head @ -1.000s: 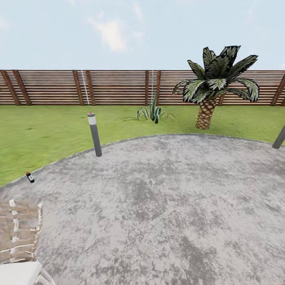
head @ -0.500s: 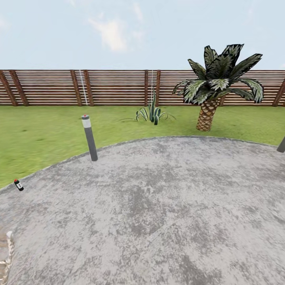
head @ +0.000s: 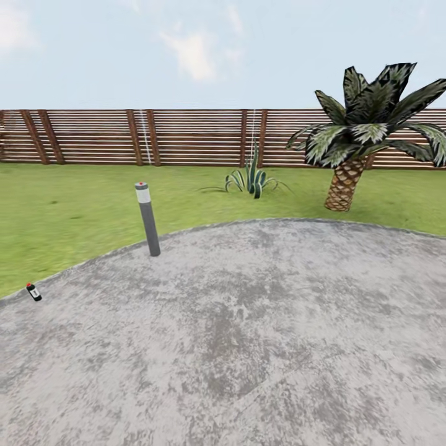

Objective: In the garden, pick up the pesticide atomizer on the floor and spray pesticide onto both trees until each tree trunk is fully covered.

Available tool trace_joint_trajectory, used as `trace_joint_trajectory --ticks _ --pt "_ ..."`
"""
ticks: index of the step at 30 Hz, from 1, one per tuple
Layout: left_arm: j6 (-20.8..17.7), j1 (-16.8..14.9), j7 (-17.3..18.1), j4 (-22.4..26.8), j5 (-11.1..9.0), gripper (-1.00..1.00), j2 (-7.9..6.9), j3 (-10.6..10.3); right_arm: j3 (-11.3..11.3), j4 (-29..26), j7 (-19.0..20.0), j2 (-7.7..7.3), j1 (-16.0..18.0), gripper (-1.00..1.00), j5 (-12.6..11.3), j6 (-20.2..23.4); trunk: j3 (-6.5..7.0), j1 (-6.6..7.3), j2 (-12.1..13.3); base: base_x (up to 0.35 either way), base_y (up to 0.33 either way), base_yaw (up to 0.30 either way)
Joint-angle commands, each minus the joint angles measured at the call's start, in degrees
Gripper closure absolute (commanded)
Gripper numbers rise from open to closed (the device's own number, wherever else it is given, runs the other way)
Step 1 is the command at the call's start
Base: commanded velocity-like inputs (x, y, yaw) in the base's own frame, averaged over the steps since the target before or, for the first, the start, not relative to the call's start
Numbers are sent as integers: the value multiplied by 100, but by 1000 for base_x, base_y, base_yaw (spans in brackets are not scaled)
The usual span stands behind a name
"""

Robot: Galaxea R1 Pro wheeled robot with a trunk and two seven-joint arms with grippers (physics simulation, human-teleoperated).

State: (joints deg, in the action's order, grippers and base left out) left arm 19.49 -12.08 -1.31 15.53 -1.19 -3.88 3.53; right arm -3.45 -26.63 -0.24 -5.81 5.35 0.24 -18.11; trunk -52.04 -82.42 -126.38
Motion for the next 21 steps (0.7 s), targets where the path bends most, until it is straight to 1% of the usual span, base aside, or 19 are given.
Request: trace_joint_trajectory --ticks 1,21 --pt "19 -5 0 -6 -12 -100 1 8 -7 1 -2 1 2 -100 2 -18 -5 -3 -2 338 -97 275" --pt "19 -5 0 -6 -7 -100 1 8 -7 5 4 9 0 -100 3 -18 -5 -3 -2 338 -90 276"
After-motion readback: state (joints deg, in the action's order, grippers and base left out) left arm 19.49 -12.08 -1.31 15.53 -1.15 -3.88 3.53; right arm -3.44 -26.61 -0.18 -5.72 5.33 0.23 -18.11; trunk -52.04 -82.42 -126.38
